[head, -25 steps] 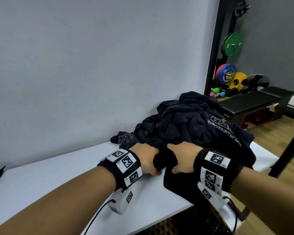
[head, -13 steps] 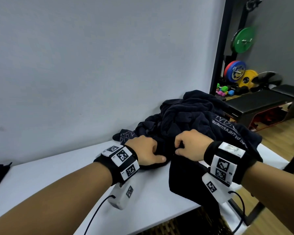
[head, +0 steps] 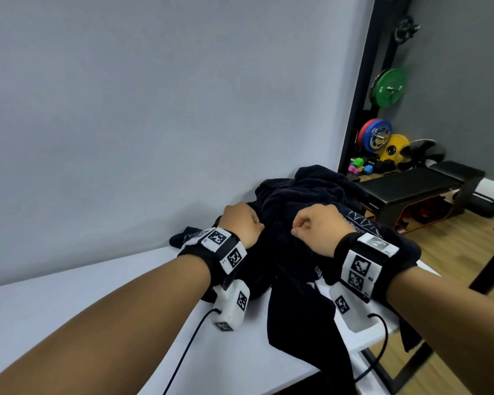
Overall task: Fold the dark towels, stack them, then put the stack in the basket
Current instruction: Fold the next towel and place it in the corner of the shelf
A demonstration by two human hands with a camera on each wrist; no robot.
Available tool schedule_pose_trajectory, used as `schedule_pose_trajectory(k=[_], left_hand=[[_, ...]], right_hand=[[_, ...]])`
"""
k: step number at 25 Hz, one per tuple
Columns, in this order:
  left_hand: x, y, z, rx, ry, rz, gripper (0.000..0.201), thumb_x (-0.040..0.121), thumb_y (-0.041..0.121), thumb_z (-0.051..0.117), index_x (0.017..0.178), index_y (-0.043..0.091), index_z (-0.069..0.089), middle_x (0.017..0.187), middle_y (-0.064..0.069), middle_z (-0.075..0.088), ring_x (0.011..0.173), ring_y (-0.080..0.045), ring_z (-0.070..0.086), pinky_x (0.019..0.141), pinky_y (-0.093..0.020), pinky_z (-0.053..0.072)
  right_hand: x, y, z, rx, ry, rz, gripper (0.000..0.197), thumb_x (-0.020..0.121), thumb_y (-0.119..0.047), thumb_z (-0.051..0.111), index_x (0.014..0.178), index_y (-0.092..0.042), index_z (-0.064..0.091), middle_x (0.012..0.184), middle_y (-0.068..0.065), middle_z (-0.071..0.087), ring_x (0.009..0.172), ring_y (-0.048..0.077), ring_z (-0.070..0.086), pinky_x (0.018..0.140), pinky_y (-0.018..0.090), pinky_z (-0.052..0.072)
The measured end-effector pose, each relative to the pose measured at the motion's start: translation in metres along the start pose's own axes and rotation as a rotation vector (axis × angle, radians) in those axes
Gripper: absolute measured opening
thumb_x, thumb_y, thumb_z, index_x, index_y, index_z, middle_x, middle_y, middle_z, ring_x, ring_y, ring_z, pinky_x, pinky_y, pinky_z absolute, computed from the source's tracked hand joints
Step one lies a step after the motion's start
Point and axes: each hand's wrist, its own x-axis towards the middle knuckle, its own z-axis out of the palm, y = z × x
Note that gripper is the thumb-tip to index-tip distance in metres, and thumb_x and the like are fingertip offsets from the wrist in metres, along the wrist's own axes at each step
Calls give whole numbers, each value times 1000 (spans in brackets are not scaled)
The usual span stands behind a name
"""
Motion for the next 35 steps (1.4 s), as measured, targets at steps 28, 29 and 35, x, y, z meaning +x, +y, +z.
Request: schedule_pose_trajectory(k=[28, 29, 35], left_hand=[[-20, -40, -216, -498, 481, 161, 18, 89, 34, 64, 97, 24, 52, 88, 2, 59, 71, -15, 56, 65, -26, 48], [-30, -50, -219, -440, 421, 144, 30, 84, 31, 72, 104, 21, 52, 91, 3, 60, 74, -12, 59, 68, -23, 50], [-98, -133, -248, 103, 434, 2, 9, 87, 20, 67, 90, 13, 62, 88, -5, 58, 84, -23, 54, 72, -29, 41]], right_hand=[[64, -96, -125, 246, 458, -266, 21, 95, -35, 51, 104, -18, 60, 99, 1, 60, 91, 20, 54, 81, 27, 38], [60, -106, -126, 283, 412, -300, 18, 94, -35, 55, 99, -19, 62, 93, 0, 61, 85, 18, 55, 80, 27, 41], [12, -159, -76, 724, -38, -225, 16, 93, -30, 61, 91, -15, 67, 79, 3, 68, 67, 17, 64, 63, 27, 53]])
